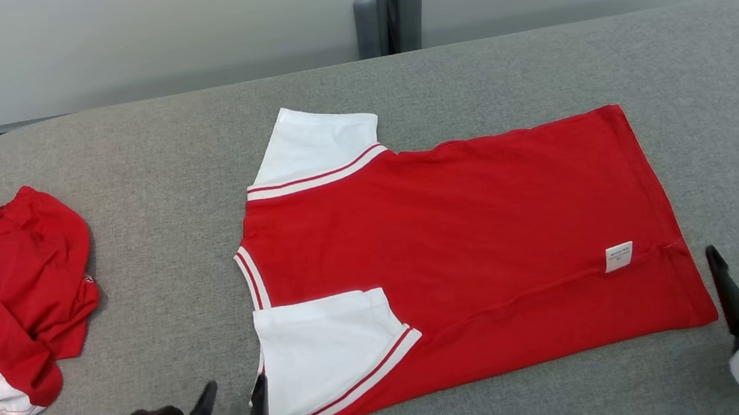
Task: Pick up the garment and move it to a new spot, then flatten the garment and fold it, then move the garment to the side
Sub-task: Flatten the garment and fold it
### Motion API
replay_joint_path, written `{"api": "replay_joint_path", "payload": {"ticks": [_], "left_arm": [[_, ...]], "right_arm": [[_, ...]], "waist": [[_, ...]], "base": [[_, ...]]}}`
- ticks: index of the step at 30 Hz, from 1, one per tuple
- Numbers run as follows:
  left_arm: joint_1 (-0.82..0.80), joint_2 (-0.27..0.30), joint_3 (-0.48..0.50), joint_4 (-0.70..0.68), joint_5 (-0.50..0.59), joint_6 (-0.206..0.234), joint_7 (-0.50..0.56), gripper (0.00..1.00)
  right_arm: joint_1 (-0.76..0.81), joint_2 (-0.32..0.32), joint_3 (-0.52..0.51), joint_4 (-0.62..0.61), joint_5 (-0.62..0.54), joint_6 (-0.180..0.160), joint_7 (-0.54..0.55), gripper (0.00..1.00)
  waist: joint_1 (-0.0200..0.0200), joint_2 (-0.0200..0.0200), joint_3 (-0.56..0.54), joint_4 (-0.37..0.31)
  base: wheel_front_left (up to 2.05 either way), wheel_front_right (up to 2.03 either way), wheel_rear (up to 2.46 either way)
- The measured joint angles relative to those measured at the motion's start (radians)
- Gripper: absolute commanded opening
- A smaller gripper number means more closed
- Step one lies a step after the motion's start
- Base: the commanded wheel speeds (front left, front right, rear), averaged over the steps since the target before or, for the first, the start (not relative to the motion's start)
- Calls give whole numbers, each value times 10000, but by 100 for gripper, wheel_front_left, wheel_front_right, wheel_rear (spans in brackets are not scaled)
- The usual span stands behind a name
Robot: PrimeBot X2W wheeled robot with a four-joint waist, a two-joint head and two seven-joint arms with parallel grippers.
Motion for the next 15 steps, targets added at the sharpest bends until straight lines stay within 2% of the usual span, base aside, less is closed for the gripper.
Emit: {"api": "replay_joint_path", "payload": {"ticks": [3,6,11,15], "left_arm": [[-378,-100,117,-50,86,29,-428,100],[-873,-42,21,94,290,-13,-445,100],[-2060,-245,-100,261,594,-27,-823,100],[-2928,-529,-127,616,884,-12,-1559,100]], "right_arm": [[75,468,-240,-767,-548,0,-100,100],[198,851,88,-1593,-685,0,-173,100],[279,988,888,-2809,-679,0,-215,100],[219,1039,1081,-3331,-920,0,-282,100]], "waist": [[0,0,-60,-42],[0,0,-89,-92],[0,0,-19,-234],[0,0,121,-395]], "base": [[0,0,0],[0,0,0],[0,0,0],[0,0,0]]}}
